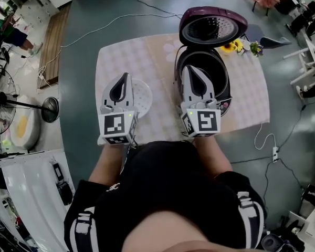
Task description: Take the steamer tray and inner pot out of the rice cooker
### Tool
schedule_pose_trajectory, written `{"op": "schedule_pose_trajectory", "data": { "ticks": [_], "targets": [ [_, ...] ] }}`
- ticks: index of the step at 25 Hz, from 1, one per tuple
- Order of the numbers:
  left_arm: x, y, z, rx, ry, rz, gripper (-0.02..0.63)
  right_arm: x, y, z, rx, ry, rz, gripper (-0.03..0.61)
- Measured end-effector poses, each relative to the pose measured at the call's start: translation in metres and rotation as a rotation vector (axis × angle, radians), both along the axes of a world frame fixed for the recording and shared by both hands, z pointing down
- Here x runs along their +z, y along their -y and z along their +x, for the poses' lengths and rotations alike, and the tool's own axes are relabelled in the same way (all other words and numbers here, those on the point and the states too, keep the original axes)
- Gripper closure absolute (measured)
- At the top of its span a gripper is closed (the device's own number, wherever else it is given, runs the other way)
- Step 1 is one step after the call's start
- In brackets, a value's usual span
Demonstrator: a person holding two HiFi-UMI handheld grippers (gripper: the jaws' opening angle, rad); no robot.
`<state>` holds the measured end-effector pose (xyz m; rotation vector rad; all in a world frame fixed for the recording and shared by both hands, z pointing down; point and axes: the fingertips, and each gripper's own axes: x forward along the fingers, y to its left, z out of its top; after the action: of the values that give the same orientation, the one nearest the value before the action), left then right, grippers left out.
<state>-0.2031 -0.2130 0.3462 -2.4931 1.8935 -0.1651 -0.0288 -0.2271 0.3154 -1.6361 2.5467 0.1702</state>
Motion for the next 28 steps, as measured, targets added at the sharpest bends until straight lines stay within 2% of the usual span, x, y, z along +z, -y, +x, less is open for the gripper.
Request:
{"op": "schedule_pose_trajectory", "data": {
  "ticks": [7, 16, 20, 23, 28],
  "targets": [
    [0.003, -0.008, 0.077, 0.015, 0.006, -0.025, 0.609, 0.000, -0.003, 0.082, 0.029, 0.019, -0.023, 0.578],
    [0.008, -0.010, 0.157, -0.028, -0.008, -0.036, 0.609, 0.010, -0.005, 0.169, 0.005, 0.009, -0.054, 0.579],
    [0.005, -0.008, 0.177, -0.041, -0.028, -0.052, 0.609, 0.006, -0.002, 0.192, 0.000, -0.002, -0.067, 0.579],
    [0.001, -0.003, 0.186, -0.024, -0.004, -0.053, 0.609, 0.003, 0.002, 0.205, 0.020, -0.003, -0.054, 0.579],
    [-0.005, 0.009, 0.185, -0.010, 0.010, -0.048, 0.609, 0.009, 0.014, 0.214, 0.052, 0.017, -0.065, 0.579]
  ]
}}
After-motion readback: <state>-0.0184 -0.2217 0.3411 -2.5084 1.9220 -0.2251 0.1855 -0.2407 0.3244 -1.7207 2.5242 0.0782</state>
